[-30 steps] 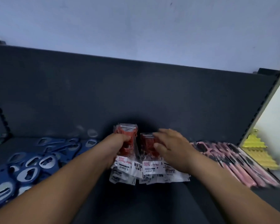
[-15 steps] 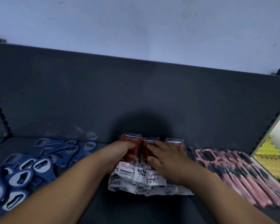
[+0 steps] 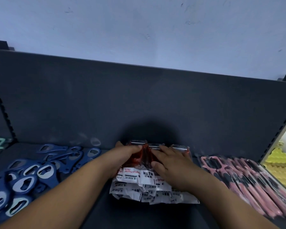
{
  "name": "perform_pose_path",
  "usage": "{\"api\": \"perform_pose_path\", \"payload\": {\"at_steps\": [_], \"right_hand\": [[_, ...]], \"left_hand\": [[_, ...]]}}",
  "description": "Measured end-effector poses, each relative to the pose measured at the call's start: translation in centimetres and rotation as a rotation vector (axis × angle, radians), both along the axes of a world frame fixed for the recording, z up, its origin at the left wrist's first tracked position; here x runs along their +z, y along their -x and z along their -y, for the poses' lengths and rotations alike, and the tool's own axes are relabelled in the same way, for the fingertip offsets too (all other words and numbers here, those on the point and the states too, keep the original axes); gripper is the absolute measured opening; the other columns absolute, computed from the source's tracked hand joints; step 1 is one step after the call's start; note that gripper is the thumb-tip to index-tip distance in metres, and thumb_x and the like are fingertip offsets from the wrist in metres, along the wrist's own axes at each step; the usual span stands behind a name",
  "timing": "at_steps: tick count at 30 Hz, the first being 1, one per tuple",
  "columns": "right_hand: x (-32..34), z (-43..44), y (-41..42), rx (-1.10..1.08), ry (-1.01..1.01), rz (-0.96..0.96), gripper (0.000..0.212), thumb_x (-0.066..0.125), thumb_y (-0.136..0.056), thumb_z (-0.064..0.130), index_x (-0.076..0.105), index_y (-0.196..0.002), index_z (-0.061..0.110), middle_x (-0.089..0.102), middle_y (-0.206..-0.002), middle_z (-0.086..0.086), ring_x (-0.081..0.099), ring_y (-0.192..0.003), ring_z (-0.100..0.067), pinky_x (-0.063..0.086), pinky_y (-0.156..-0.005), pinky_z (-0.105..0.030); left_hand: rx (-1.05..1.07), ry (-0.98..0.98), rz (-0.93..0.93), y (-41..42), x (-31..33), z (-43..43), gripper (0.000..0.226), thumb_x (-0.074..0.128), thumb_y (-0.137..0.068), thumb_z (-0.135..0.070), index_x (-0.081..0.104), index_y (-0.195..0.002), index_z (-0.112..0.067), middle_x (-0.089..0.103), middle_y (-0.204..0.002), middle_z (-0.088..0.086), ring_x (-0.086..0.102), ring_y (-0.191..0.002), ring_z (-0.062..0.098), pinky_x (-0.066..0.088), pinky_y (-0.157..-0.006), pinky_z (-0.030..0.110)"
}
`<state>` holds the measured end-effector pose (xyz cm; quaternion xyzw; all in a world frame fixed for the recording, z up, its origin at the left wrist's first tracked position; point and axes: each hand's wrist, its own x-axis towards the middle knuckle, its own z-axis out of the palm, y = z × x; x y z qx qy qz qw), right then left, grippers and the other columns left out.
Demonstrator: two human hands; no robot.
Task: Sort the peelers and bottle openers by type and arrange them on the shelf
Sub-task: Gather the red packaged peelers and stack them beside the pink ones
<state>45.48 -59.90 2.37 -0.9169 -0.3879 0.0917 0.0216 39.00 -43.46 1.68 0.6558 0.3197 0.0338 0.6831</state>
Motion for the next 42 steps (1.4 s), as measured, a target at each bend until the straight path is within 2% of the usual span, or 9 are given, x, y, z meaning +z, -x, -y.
{"api": "perform_pose_path", "payload": {"at_steps": [4,10,12,15,18,20,26,31,42], "right_hand": [[0.5,0.0,0.2,-0.005,-0.024,-0.008,0.056,0.022,-0.099,0.053,0.009,-0.151,0.038,0.0,-0.162,0.005,0.0,-0.148,-0.02,0.002,-0.118,-0.047],[0.9,-0.2,0.7,-0.001,-0.043,0.012,0.056,0.021,-0.098,0.054,0.01,-0.151,0.037,0.003,-0.162,0.005,0.001,-0.148,-0.019,0.002,-0.119,-0.045],[1.0,-0.5,0.9,0.005,-0.052,0.031,0.057,0.021,-0.098,0.053,0.01,-0.151,0.037,0.004,-0.162,0.004,0.002,-0.148,-0.02,0.003,-0.119,-0.045],[1.4,-0.9,1.4,0.016,-0.061,0.061,0.058,0.022,-0.098,0.053,0.01,-0.151,0.035,0.005,-0.162,0.003,0.003,-0.148,-0.02,0.004,-0.119,-0.047],[2.1,-1.6,2.3,0.043,-0.081,0.1,0.059,0.025,-0.098,0.053,0.009,-0.152,0.034,0.004,-0.162,0.003,0.003,-0.148,-0.02,0.005,-0.119,-0.047],[2.5,-2.2,2.9,0.062,-0.099,0.113,0.06,0.028,-0.098,0.054,0.009,-0.152,0.034,0.003,-0.162,0.004,0.002,-0.148,-0.02,0.005,-0.12,-0.046],[3.3,-5.8,5.9,0.161,-0.151,0.149,0.064,0.033,-0.096,0.054,0.012,-0.152,0.032,0.007,-0.161,0.003,0.006,-0.148,-0.02,0.008,-0.119,-0.046],[3.0,-9.8,10.6,0.247,-0.175,0.167,0.065,0.036,-0.095,0.055,0.015,-0.152,0.03,0.011,-0.161,0.002,0.011,-0.147,-0.02,0.015,-0.118,-0.044],[2.3,-22.2,25.5,0.356,-0.209,0.128,0.064,0.037,-0.096,0.054,0.018,-0.151,0.029,0.014,-0.16,0.003,0.013,-0.147,-0.018,0.017,-0.118,-0.042]], "left_hand": [[-0.025,-0.004,-0.01,0.3,0.1,-0.2,0.079,0.065,-0.087,-0.038,0.017,-0.147,-0.019,0.055,-0.098,0.008,0.063,-0.092,0.027,0.055,-0.07,0.035],[-0.029,-0.105,-0.006,0.6,-0.2,-1.2,0.075,0.063,-0.084,-0.049,0.026,-0.144,-0.021,0.057,-0.122,0.01,0.062,-0.103,0.028,0.054,-0.089,0.042],[-0.028,-0.292,-0.034,1.1,-0.2,-1.4,0.084,0.06,-0.079,-0.057,0.021,-0.147,-0.026,0.045,-0.14,0.009,0.053,-0.119,0.028,0.046,-0.1,0.044],[-0.065,-0.75,-0.058,2.2,0.2,-1.3,0.078,0.051,-0.087,-0.055,0.014,-0.151,-0.03,0.022,-0.155,0.005,0.027,-0.14,0.026,0.028,-0.114,0.041],[-0.087,-1.148,-0.074,3.9,0.8,-1.6,0.077,0.045,-0.091,-0.055,0.008,-0.153,-0.028,0.009,-0.16,0.003,0.009,-0.146,0.023,0.014,-0.117,0.039],[-0.092,-1.277,-0.091,5.2,1.2,-2.1,0.076,0.043,-0.092,-0.056,0.009,-0.153,-0.027,0.009,-0.16,0.004,0.007,-0.147,0.023,0.012,-0.118,0.041],[-0.053,-1.405,-0.16,10.8,1.9,-4.5,0.074,0.04,-0.093,-0.057,0.009,-0.152,-0.027,0.008,-0.16,0.003,0.005,-0.146,0.023,0.009,-0.117,0.04],[-0.028,-1.369,-0.223,16.7,1.6,-7.5,0.071,0.039,-0.094,-0.056,0.011,-0.152,-0.027,0.008,-0.16,0.003,0.003,-0.147,0.022,0.007,-0.117,0.04],[0.112,-1.375,-0.302,33.9,2.1,-18.1,0.07,0.043,-0.092,-0.057,0.02,-0.15,-0.027,0.018,-0.157,0.003,0.014,-0.144,0.023,0.014,-0.115,0.04]]}}
